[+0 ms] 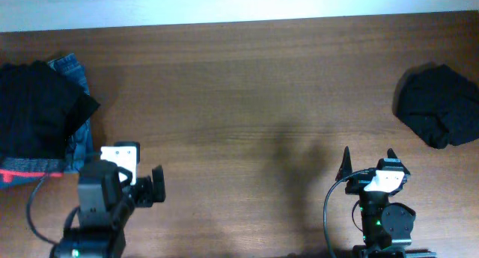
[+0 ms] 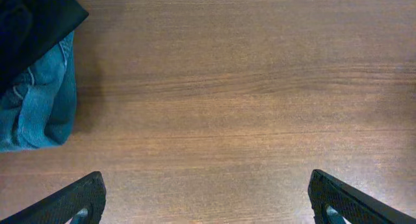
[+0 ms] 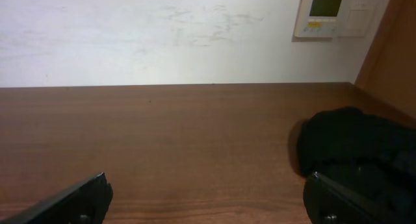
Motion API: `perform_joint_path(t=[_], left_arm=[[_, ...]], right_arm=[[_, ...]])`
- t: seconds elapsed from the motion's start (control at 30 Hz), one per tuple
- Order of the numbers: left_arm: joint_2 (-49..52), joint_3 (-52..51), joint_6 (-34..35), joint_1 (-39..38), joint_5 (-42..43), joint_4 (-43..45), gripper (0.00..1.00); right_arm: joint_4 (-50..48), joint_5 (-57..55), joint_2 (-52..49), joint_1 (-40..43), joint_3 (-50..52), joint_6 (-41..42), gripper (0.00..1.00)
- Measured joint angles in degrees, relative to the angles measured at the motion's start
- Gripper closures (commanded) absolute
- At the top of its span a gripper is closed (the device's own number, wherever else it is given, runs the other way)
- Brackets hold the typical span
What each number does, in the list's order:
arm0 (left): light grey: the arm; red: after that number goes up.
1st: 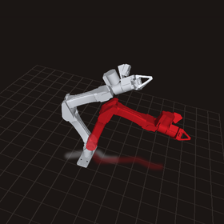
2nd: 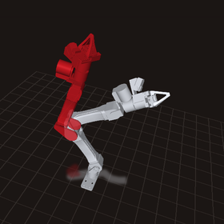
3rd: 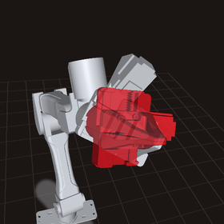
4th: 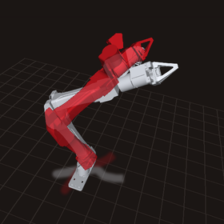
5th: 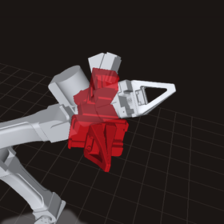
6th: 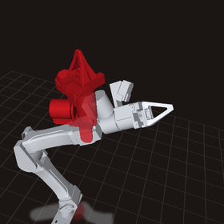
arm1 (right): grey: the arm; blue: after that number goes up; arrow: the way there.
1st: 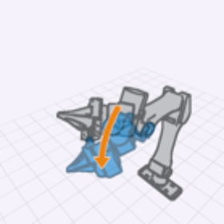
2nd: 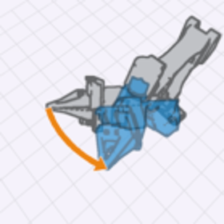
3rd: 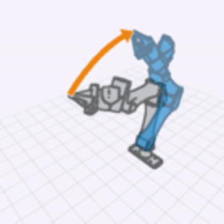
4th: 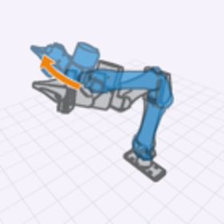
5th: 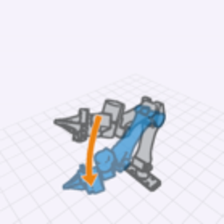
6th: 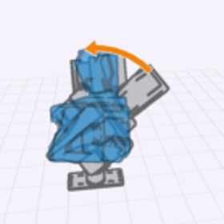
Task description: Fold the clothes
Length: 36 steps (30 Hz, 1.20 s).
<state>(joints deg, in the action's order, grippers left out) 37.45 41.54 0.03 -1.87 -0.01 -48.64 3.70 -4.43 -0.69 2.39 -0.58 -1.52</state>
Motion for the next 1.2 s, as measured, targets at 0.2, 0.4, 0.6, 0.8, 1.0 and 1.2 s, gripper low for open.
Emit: perform_joint_path(t=[0.2, 0.4, 0.6, 0.8, 1.0, 1.2], left_arm=[[-11.7, -9.2, 0.0, 0.1, -0.7, 2.8, 0.01], [-22.7, -21.0, 0.0, 0.9, -0.9, 13.3, 0.01], [-30.9, -29.7, 0.0, 1.0, -0.8, 24.5, 0.01], [-34.5, -36.9, 0.0, 1.0, -0.6, 40.0, 0.01], [-36.3, -40.6, 0.0, 1.2, -0.7, 47.6, 0.01], [-36.5, -40.6, 0.0, 1.7, -0.9, 50.4, 0.01]], right_arm=[[0.0, 0.2, 0.0, 0.0, 0.0, 0.0, 0.01], [0.1, 0.4, 0.0, 0.0, 0.0, 0.0, 0.01], [0.1, 0.4, 0.0, 0.0, 0.0, 0.0, 0.01], [0.1, 0.4, 0.0, 0.0, 0.0, 0.0, 0.01], [0.1, 0.4, 0.0, 0.0, 0.0, 0.0, 0.01], [0.1, 0.4, 0.0, 0.0, 0.0, 0.0, 0.01]])
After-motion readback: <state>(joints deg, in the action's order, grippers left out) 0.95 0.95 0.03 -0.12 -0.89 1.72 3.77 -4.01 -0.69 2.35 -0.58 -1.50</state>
